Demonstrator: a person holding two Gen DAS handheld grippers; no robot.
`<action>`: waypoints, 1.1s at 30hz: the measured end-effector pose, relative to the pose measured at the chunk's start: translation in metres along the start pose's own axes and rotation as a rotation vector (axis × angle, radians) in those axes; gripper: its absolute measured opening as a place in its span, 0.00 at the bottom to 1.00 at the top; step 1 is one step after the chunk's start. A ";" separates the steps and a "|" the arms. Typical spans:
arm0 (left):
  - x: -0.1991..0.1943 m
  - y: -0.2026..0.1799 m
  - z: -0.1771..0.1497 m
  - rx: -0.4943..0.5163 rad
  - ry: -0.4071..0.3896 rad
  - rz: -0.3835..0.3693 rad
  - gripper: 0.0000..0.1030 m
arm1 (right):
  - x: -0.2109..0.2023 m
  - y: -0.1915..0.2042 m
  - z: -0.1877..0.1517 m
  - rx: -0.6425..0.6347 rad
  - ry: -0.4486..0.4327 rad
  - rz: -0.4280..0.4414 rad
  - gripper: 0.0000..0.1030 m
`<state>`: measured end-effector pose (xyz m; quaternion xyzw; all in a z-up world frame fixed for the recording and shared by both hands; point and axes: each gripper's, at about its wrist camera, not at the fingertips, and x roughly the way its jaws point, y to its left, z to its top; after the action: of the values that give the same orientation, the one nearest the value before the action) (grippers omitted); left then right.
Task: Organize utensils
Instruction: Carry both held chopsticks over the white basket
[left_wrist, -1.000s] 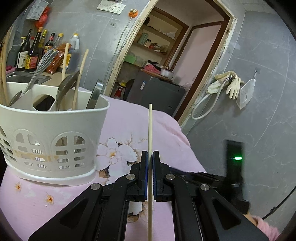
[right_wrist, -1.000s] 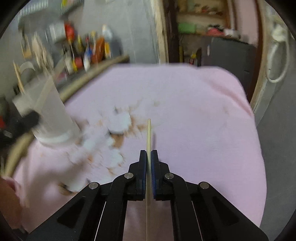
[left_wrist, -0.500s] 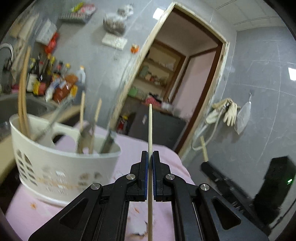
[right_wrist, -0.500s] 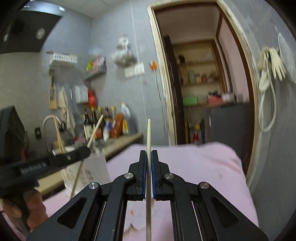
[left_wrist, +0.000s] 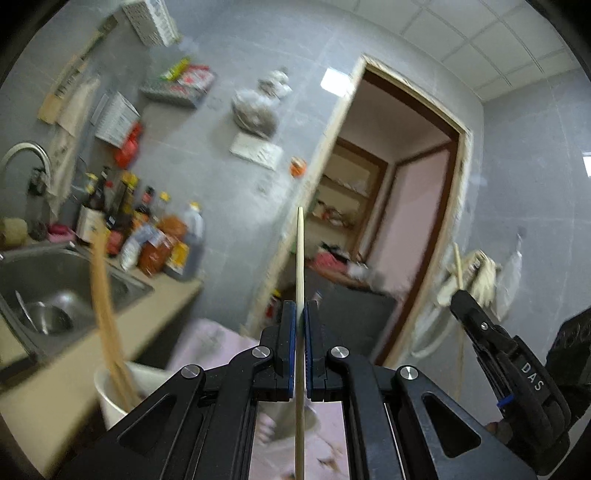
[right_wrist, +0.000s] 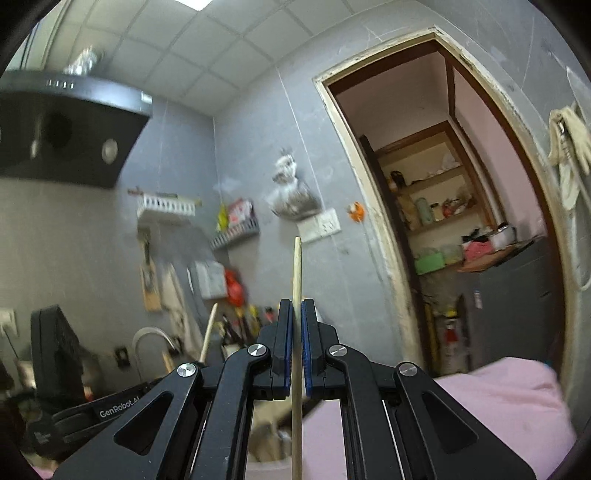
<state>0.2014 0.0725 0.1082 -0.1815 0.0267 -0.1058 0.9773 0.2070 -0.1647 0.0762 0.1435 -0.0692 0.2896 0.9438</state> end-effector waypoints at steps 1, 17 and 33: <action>-0.002 0.007 0.005 -0.003 -0.019 0.013 0.02 | 0.006 0.003 0.001 0.010 -0.018 0.008 0.03; 0.008 0.095 0.014 -0.112 -0.209 0.186 0.02 | 0.060 0.020 -0.034 0.075 -0.120 -0.022 0.03; 0.019 0.097 -0.015 -0.073 -0.182 0.187 0.02 | 0.071 0.020 -0.053 0.001 -0.097 -0.039 0.03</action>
<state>0.2375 0.1518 0.0590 -0.2222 -0.0414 0.0040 0.9741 0.2569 -0.0951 0.0460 0.1592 -0.1117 0.2638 0.9448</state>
